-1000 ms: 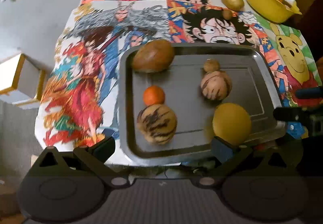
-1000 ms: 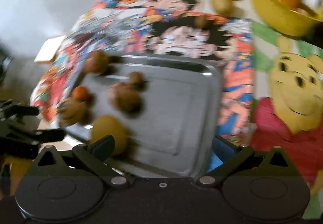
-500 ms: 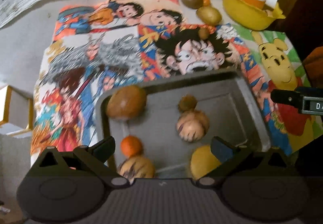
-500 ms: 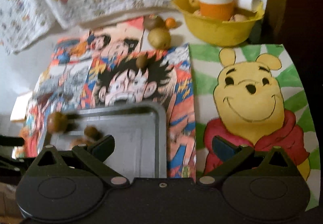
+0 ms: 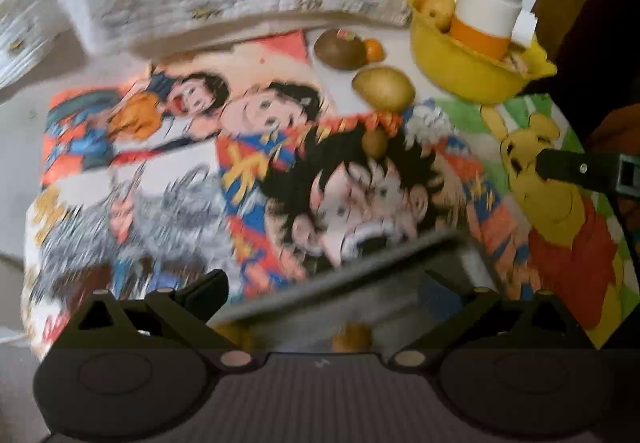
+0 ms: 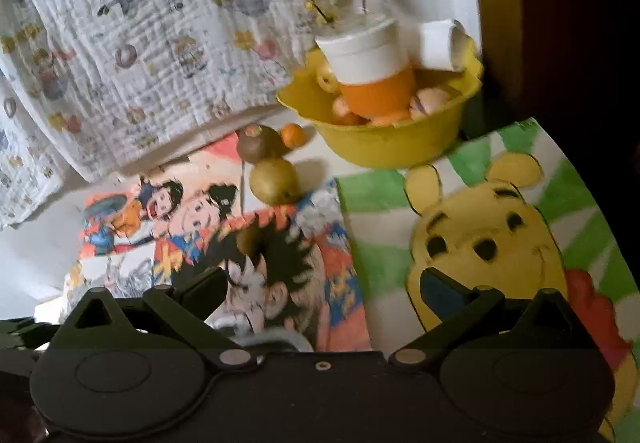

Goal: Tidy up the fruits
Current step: 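Move the right tool to the yellow-brown pear while the left tool approaches another small brown fruit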

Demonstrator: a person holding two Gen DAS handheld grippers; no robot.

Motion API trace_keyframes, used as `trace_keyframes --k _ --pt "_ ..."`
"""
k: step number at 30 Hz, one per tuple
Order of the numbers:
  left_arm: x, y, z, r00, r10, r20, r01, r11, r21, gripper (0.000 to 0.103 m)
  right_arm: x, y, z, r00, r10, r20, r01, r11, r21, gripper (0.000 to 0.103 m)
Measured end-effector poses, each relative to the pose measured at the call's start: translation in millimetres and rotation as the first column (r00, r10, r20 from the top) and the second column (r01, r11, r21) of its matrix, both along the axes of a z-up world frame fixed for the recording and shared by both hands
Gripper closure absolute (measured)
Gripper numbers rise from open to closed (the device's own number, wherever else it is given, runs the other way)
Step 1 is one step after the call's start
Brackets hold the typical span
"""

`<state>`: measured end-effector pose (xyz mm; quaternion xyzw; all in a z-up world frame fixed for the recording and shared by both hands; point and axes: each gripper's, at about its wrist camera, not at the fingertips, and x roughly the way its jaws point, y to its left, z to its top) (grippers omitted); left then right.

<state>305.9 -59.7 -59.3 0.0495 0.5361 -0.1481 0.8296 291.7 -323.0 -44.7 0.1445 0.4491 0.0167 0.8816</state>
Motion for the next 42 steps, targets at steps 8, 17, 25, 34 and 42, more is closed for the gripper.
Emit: trace_keyframes --k 8,17,25,34,42 --pt "38 -30 -16 0.988 -0.141 0.061 0.139 0.990 0.031 0.001 44 18 5 0.986 0.150 0.073 -0.152 0.988 0.026 0.001" --pt "62 -49 -37 0.969 -0.216 0.119 0.212 0.976 0.043 0.001 94 43 -5 0.989 0.144 0.032 -0.146 0.988 0.055 0.001" --pt "79 -48 -48 0.968 -0.188 0.165 0.192 0.981 -0.003 0.004 131 57 -26 0.991 0.133 -0.033 -0.133 0.991 -0.010 0.008" --pt "88 -52 -64 0.970 -0.194 0.144 0.206 0.976 -0.069 0.013 158 66 -53 0.983 0.156 -0.099 -0.159 0.987 -0.024 0.020" --pt "92 -54 -67 0.969 -0.177 0.173 0.198 0.974 -0.111 0.026 167 81 -61 0.974 0.199 -0.109 -0.211 0.970 -0.118 0.027"
